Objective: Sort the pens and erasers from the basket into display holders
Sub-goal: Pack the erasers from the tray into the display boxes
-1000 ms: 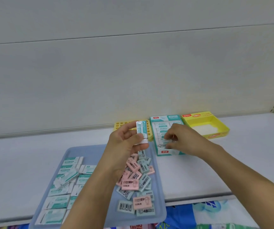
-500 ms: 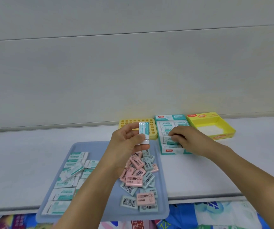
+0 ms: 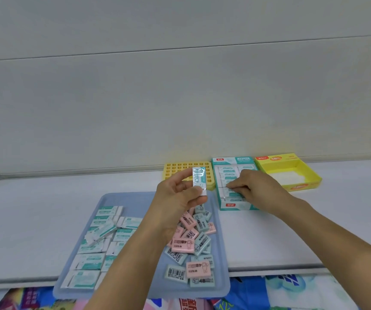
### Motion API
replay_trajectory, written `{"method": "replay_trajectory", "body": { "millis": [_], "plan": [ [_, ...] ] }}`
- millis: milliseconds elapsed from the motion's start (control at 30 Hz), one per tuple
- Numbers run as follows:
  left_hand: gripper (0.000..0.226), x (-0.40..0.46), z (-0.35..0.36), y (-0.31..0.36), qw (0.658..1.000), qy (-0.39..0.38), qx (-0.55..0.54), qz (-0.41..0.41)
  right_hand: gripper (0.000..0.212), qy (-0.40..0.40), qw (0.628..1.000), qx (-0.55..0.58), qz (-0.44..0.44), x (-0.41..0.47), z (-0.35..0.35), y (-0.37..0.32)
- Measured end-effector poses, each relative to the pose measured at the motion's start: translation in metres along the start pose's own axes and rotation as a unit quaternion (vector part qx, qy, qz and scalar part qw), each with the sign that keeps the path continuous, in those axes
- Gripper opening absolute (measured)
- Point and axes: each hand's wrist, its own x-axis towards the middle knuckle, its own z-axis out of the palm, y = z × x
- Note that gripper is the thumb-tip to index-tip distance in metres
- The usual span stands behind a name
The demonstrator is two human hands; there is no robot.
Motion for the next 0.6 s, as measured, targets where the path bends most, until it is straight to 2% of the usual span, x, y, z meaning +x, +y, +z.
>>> {"method": "replay_trajectory", "body": {
  "millis": [67,100,167,200,300,400,500,600],
  "plan": [
    [0.038,0.001,0.001,0.000,1.000,0.000,0.004,-0.003,0.035,-0.008,0.996,-0.088,-0.016,-0.003,-0.002,-0.003],
    [0.037,0.001,0.002,0.000,1.000,0.000,0.013,-0.003,0.036,0.015,0.995,-0.100,-0.017,-0.004,-0.004,-0.005],
    [0.032,0.002,0.004,0.000,0.998,0.007,0.066,0.004,0.040,0.111,0.993,-0.029,-0.029,-0.009,-0.012,-0.007],
    [0.028,0.003,0.005,0.000,0.994,0.012,0.106,0.012,0.045,0.154,0.986,0.025,-0.065,-0.013,-0.017,-0.009],
    [0.020,0.006,0.013,0.000,0.982,0.016,0.181,0.047,0.064,0.161,0.964,0.045,-0.206,-0.021,-0.036,-0.017],
    [0.020,0.010,0.020,0.001,0.978,0.005,0.197,0.066,0.047,0.162,0.959,0.054,-0.225,-0.026,-0.043,-0.024],
    [0.022,0.015,0.027,0.001,0.983,-0.013,0.175,0.051,0.031,0.173,0.960,0.024,-0.218,-0.034,-0.043,-0.022],
    [0.023,0.020,0.033,-0.004,0.967,-0.011,0.244,0.080,0.028,0.176,0.972,-0.033,-0.152,-0.034,-0.046,-0.004]
  ]
}}
